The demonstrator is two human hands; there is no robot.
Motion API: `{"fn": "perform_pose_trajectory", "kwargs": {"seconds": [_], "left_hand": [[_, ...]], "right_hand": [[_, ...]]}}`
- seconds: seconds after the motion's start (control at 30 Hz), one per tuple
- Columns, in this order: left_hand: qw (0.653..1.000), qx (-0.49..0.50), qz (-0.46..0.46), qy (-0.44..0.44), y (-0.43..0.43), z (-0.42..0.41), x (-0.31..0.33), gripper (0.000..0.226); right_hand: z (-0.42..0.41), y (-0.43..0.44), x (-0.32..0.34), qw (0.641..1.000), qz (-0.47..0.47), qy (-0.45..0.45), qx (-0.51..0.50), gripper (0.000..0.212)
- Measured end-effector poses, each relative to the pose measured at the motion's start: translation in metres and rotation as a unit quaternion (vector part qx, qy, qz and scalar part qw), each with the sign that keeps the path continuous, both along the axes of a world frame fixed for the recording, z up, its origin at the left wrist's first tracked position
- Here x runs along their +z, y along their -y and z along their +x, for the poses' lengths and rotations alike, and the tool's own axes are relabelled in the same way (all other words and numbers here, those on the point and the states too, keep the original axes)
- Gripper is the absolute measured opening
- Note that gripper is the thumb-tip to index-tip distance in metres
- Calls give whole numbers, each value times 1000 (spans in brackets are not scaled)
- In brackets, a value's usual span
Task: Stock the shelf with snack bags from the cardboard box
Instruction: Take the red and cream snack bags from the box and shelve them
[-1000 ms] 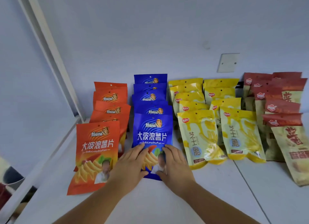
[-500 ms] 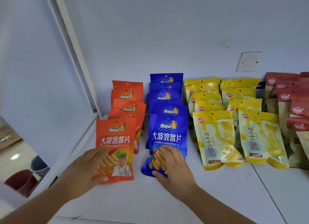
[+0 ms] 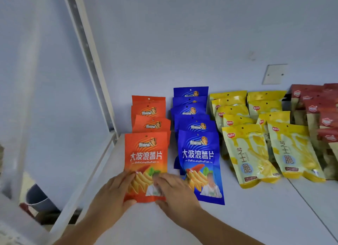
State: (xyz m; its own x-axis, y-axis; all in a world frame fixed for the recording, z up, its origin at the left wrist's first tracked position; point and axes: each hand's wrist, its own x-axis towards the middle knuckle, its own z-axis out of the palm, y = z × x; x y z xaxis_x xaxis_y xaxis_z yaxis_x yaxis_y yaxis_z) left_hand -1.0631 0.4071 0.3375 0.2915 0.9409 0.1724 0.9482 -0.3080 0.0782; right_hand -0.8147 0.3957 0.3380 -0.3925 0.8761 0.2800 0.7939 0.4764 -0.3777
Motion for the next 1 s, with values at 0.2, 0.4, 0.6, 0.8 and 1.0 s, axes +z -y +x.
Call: {"fn": "perform_pose_trajectory", "kwargs": {"seconds": [0.2,0.4,0.6,0.8,1.0], "left_hand": [[999,-17,41,8,-41,-4,-1,82],[997,-11,26,65,-66,-4,2,80],[991,-22,62,119,-59,6,0,72],[981,-79,101,149,-57,27,19,47],[967,-212,46,136,-50,84,47,39]], "right_hand": [[-30,-18,0,996,-41,33,-71,71],[-44,-41,23,988,-92,64,-105,59],[-41,-35,29,987,-91,78,-110,59],[-26,-9,37,984,-80,34,-154,40],[35,35,58,963,-90,-20,-253,50]]}}
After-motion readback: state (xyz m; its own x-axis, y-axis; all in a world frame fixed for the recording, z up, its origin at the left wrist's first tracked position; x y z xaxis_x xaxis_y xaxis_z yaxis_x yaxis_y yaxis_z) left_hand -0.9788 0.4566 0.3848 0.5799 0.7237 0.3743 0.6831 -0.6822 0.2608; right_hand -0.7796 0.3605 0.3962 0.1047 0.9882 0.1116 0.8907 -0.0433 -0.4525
